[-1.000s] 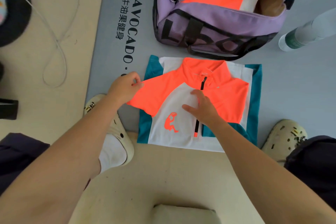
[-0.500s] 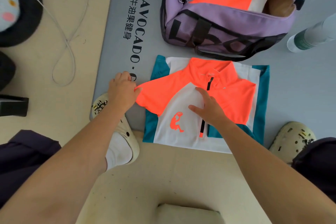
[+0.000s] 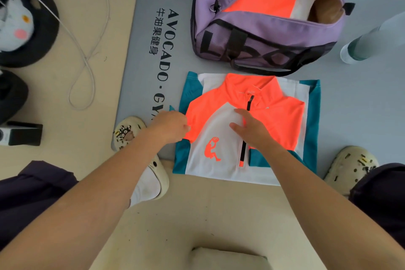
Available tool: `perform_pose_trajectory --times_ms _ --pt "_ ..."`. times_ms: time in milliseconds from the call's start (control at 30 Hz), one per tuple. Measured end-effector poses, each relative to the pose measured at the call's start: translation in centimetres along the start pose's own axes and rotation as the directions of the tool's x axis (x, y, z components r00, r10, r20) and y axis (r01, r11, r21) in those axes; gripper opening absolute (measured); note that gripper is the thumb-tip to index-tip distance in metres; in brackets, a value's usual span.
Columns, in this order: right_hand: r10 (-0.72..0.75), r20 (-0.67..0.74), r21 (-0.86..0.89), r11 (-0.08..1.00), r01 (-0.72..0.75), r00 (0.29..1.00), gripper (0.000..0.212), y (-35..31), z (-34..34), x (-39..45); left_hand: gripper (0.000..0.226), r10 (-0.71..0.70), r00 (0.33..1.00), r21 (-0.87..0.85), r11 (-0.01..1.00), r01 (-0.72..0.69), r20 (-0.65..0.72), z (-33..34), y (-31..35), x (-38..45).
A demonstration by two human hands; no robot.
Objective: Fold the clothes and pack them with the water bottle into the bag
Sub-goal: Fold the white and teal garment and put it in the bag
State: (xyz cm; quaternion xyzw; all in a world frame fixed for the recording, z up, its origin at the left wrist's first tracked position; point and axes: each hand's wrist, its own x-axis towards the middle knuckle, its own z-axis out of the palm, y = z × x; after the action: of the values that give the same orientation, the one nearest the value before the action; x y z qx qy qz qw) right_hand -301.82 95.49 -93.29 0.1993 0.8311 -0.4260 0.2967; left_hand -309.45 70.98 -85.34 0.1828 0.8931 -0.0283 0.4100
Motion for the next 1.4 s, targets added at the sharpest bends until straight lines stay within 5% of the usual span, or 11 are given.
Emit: perform_pose_trajectory --times_ms 67,133,267,367,433,533,733,833,1067,1233,1400 --pt "0.056 -0.054 0.159 0.986 -0.047 0.997 0.014 -0.5 -0.4 -0.2 0.028 -0.093 0.987 -0.191 0.974 0.118 0.132 0.2 2.8 0.0" --pt "0.152 -0.017 0.317 0.938 -0.139 0.988 0.018 -1.0 -0.6 -0.3 0.029 -0.137 0.956 -0.516 0.817 0.257 0.259 0.2 5.6 -0.1" --pt "0.284 0.138 0.466 0.827 -0.315 0.949 0.038 -1.8 -1.1 -0.6 0.021 0.115 0.901 -0.901 0.178 0.396 0.418 0.5 8.4 -0.2" --pt "0.195 0.039 0.162 0.966 -0.199 0.980 0.049 -1.0 -0.9 -0.8 0.023 0.133 0.922 -0.921 -0.095 0.377 0.363 0.8 7.1 0.6" --pt "0.130 0.045 0.056 0.990 -0.133 0.990 0.045 -0.6 -0.4 -0.8 0.025 -0.010 0.955 -0.955 -0.007 0.298 0.298 1.1 6.2 1.2" --pt "0.076 0.042 -0.036 0.997 -0.074 0.996 0.034 -0.8 0.2 -1.2 0.028 -0.245 0.968 -0.902 0.402 0.158 0.060 2.1 5.2 2.6" --pt "0.093 0.111 -0.400 0.916 -0.041 0.990 0.018 0.5 -0.7 -1.5 0.044 0.043 0.992 -0.365 0.927 -0.085 -0.122 2.5 5.2 6.3" --pt "0.068 0.112 -0.418 0.908 -0.015 0.991 0.026 0.7 -2.4 -1.4 0.027 0.021 0.982 -0.206 0.977 -0.060 -0.186 2.1 4.8 7.7" --pt "0.147 -0.110 0.138 0.982 -0.131 0.983 0.015 0.1 -3.4 0.9 0.019 -0.115 0.949 -0.349 0.937 0.006 -0.293 1.4 2.2 8.2" --pt "0.177 -0.129 0.123 0.979 -0.161 0.976 0.017 0.6 -2.5 1.2 0.020 -0.128 0.942 -0.405 0.914 -0.009 -0.310 1.9 3.0 7.6" --pt "0.202 -0.241 0.212 0.965 -0.151 0.949 0.025 1.2 -1.8 1.0 0.041 -0.335 0.830 -0.516 0.854 0.067 -0.446 3.6 5.0 5.2"
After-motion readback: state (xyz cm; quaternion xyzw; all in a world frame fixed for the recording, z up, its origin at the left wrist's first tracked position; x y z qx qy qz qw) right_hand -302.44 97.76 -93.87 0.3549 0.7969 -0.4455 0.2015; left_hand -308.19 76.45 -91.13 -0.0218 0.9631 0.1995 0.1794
